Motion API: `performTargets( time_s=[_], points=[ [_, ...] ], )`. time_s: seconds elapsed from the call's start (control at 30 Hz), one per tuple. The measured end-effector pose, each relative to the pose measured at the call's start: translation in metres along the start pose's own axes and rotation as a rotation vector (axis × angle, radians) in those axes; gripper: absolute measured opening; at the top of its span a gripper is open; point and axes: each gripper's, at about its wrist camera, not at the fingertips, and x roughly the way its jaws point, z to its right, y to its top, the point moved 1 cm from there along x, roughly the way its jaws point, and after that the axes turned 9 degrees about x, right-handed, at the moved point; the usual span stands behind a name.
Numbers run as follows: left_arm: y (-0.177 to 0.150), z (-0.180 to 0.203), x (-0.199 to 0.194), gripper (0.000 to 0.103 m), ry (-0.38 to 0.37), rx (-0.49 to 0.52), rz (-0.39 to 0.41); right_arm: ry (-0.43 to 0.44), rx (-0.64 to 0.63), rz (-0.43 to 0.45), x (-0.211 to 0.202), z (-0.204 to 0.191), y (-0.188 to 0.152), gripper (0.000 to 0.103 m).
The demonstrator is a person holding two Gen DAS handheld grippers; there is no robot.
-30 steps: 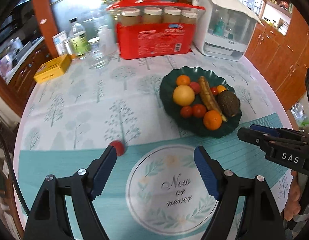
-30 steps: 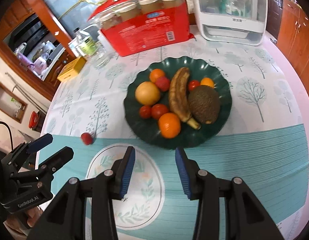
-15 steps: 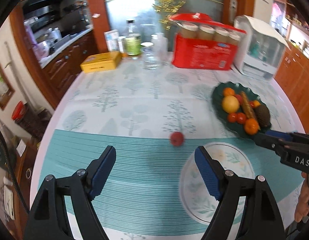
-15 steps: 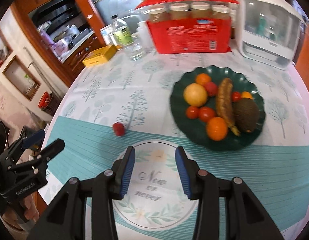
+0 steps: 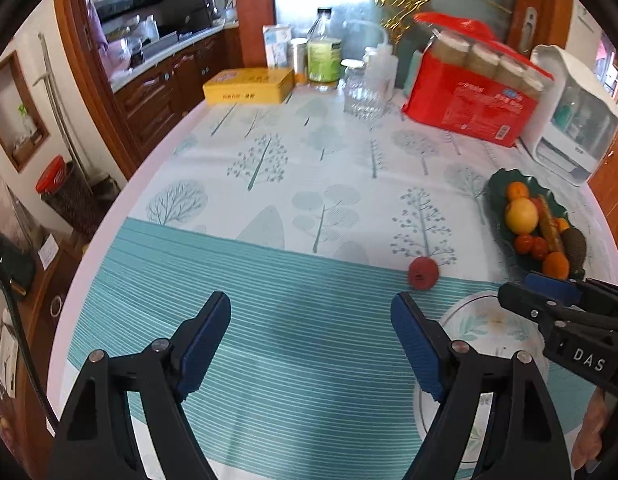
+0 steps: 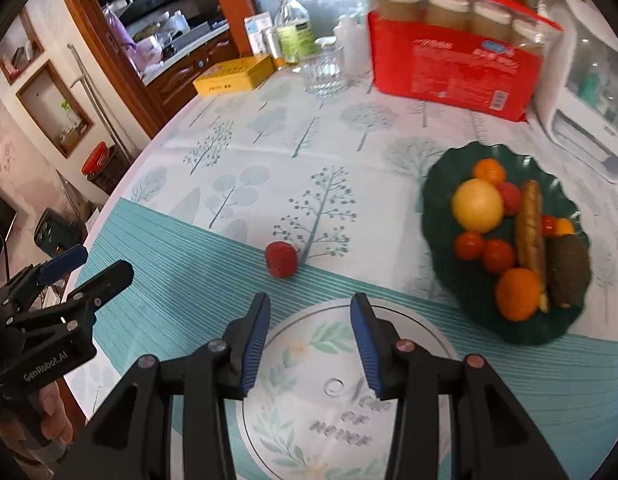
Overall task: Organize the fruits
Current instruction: 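Withdraw both open tools from the plate toward the last red lychee, then close the right tool around the last red lychee on the table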
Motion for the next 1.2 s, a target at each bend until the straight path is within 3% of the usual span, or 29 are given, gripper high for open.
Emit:
performTargets(
  time_s=[0.27,0.63,0.73,0.8,1.2],
  points=[
    [0.001,-0.016,0.041,0.081,0.022,-0.026,-0.074,0.001,-0.033,-0.047,0.052,-0.021,0.01,0.042],
    [0.0,-0.019,0.066,0.081,-0.003,-0.015,-0.117,-0.056,-0.091,-0.025,0.091,-0.034,0.007,0.042],
    [0.0,-0.02,0.069,0.081,-0.007,-0.01,-0.126,-0.05,-0.098,-0.016,0.096,-0.036,0.007,0.038],
    [0.0,-0.02,0.069,0.081,-0.007,-0.006,-0.129,-0.047,-0.104,-0.016,0.098,-0.038,0.006,0.03],
    [0.003,-0.009,0.071,0.081,-0.035,0.015,-0.151,-0.02,-0.075,0.002,0.076,-0.031,-0.005,0.029]
  ],
)
